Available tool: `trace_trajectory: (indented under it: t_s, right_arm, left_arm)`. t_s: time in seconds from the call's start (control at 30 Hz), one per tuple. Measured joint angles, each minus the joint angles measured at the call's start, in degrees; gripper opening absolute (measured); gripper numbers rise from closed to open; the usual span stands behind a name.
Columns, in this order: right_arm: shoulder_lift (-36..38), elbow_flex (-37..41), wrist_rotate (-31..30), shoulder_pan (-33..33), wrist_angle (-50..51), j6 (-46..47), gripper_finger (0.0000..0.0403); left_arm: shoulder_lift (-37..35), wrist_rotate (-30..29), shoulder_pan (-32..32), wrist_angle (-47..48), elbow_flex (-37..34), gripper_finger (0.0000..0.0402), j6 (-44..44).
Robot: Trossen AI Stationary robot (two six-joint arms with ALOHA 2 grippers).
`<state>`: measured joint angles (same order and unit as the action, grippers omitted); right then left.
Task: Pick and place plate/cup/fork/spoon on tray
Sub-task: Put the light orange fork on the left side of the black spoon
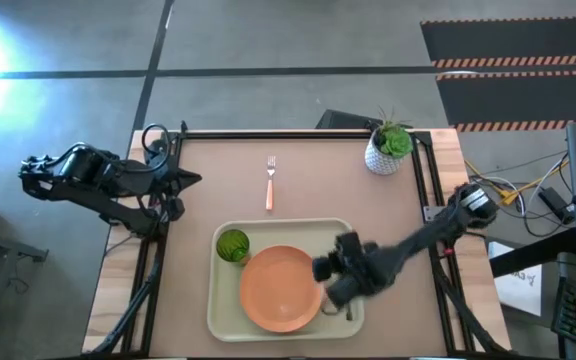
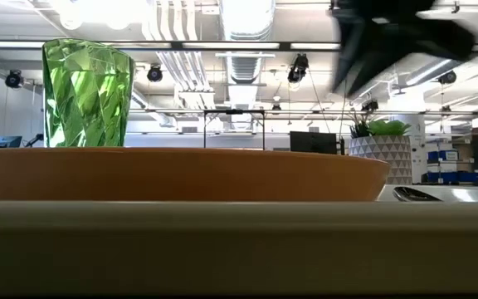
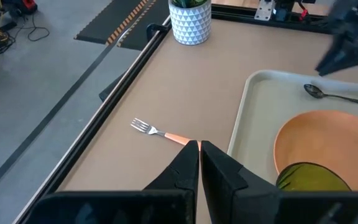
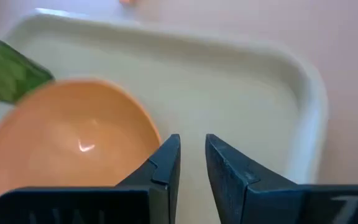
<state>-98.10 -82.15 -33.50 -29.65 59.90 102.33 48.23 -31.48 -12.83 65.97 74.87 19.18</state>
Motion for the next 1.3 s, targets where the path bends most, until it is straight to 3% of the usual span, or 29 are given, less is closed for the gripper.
trace_trajectory:
  t_s: [0.2,0.33,0.53,0.77,0.97,1.3]
  right_arm:
    - [4.33,0.00,2.79,13.13,-17.37,-32.14,0.0065]
    - [4.63,-0.04,6.66,21.33,-30.18,-46.64,0.0064]
    - [1.25,-0.08,15.50,31.10,-36.82,-51.94,0.0064]
    - [-8.33,-2.83,25.71,37.05,-45.20,-54.03,0.0064]
    - [-18.66,-15.80,29.67,39.02,-41.10,-58.62,0.0064]
    - [-34.84,-48.33,26.77,40.38,-2.10,-63.54,0.0064]
  left_arm:
    - [-0.82,0.12,0.01,0.87,0.00,0.0000,-0.45]
    - [-1.94,0.37,0.01,0.98,0.00,0.0000,-2.66]
    - [-4.69,2.34,-0.01,1.03,0.02,0.0000,-3.54]
    - [-7.35,2.73,0.01,1.03,0.04,0.0000,-5.75]
    - [-8.83,2.73,0.01,1.03,0.11,0.0000,-6.10]
    - [-9.36,2.79,0.00,1.66,0.11,0.0000,-6.13]
